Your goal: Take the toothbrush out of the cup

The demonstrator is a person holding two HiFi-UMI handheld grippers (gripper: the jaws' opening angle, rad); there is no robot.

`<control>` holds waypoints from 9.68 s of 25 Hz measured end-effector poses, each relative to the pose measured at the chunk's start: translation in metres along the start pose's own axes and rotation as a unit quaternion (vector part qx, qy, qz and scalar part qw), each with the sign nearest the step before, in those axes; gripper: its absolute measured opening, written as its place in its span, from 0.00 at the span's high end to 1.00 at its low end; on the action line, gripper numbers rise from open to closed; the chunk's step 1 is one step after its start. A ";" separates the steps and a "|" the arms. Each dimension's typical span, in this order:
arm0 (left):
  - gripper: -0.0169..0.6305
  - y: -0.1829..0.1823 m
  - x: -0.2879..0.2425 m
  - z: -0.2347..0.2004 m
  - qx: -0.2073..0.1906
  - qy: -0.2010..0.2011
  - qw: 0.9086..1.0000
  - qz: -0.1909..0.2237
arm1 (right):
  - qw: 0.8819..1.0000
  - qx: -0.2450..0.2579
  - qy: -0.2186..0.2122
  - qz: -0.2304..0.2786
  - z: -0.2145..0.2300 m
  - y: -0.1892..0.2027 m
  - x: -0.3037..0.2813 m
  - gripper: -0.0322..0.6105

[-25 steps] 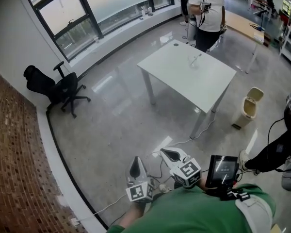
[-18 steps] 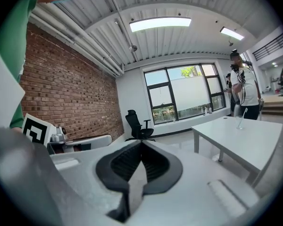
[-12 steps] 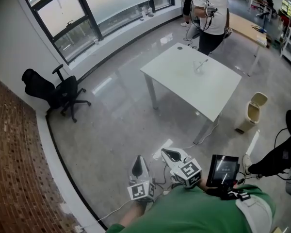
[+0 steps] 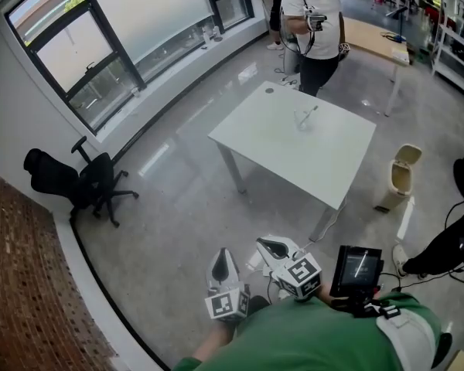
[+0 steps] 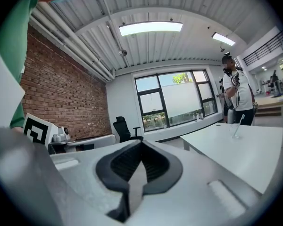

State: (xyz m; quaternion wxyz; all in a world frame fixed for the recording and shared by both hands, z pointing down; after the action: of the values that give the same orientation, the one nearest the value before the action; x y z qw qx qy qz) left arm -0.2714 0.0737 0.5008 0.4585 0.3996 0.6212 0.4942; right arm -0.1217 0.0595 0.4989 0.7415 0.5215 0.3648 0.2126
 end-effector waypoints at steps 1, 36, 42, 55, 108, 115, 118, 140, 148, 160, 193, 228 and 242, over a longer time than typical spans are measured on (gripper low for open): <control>0.96 -0.002 -0.005 0.002 0.000 0.004 1.000 -0.002 | 1.000 -0.001 0.002 0.001 0.004 -0.003 -0.001 0.95; 0.96 -0.063 -0.255 -0.123 -0.038 0.294 0.955 -0.025 | 0.962 -0.082 0.257 0.038 0.081 -0.084 -0.194 0.95; 0.96 -0.066 -0.278 -0.132 -0.036 0.316 0.948 -0.026 | 0.956 -0.086 0.279 0.038 0.087 -0.089 -0.209 0.95; 0.96 -0.071 -0.317 -0.109 -0.041 0.361 0.930 -0.046 | 0.935 -0.111 0.334 0.052 0.119 -0.089 -0.203 0.95; 0.96 -0.046 -0.592 0.161 -0.145 0.474 0.866 -0.071 | 0.875 -0.187 0.440 0.075 0.433 -0.089 -0.127 0.95; 0.96 -0.039 -0.621 0.191 -0.172 0.498 0.846 -0.079 | 0.862 -0.203 0.459 0.074 0.465 -0.089 -0.122 0.95; 0.96 -0.035 -0.629 0.201 -0.183 0.505 0.838 -0.092 | 0.856 -0.212 0.466 0.071 0.473 -0.085 -0.121 0.95; 0.78 0.040 -0.674 0.281 -0.362 0.567 0.725 -0.148 | 0.814 -0.269 0.513 0.043 0.496 -0.065 -0.109 0.95; 0.77 0.051 -0.677 0.293 -0.388 0.571 0.706 -0.162 | 0.802 -0.283 0.524 0.043 0.491 -0.055 -0.103 0.95; 0.93 0.051 -0.683 0.290 -0.379 0.564 0.713 -0.174 | 0.804 -0.278 0.524 0.046 0.492 -0.056 -0.103 0.95; 0.93 -0.076 -0.649 0.211 -0.183 0.492 0.848 -0.072 | 0.849 -0.201 0.483 0.080 0.445 -0.090 -0.097 0.95; 0.93 -0.090 -0.591 0.095 -0.122 0.480 0.864 -0.090 | 0.866 -0.181 0.461 0.075 0.388 -0.107 -0.150 0.95; 0.93 -0.092 -0.580 0.097 -0.118 0.494 0.856 -0.093 | 0.861 -0.181 0.470 0.067 0.377 -0.107 -0.143 0.95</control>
State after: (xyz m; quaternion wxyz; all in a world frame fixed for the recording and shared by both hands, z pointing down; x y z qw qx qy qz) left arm -0.0310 -0.4704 0.5034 0.1784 -0.0142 0.7374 0.6514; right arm 0.0669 -0.3122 0.5166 0.5469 0.2398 0.5895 0.5439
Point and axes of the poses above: the fingertips, and each gripper's own axes: x backward along the fingers, z to its right, y out of its underside, the point moved 5 cm from there along x, backward along the fingers, and after that the axes turned 9 degrees about -z, right-handed, at the moved point
